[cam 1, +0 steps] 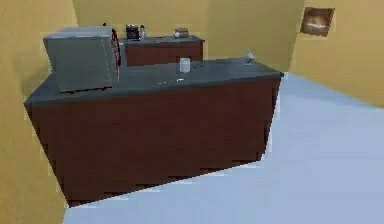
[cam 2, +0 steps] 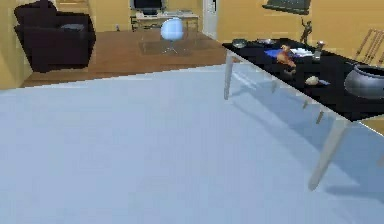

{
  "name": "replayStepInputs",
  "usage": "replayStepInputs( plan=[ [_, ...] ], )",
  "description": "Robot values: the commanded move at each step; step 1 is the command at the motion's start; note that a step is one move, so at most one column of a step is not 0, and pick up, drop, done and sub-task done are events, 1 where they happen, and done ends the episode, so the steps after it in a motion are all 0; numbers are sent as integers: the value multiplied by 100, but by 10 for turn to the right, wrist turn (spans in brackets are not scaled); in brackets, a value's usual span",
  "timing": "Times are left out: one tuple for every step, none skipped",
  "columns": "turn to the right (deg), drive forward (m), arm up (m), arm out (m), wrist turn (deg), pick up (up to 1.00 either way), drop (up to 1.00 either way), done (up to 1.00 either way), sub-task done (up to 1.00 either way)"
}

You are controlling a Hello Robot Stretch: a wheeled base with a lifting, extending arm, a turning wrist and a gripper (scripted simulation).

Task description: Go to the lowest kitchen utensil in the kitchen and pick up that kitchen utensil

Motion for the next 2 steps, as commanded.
replayStepInputs(
  plan=[
    [0, 90, 0, 0, 0, 0, 0, 0, 0],
    [450, 0, 0, 0, 0, 0, 0, 0, 0]
  ],
)
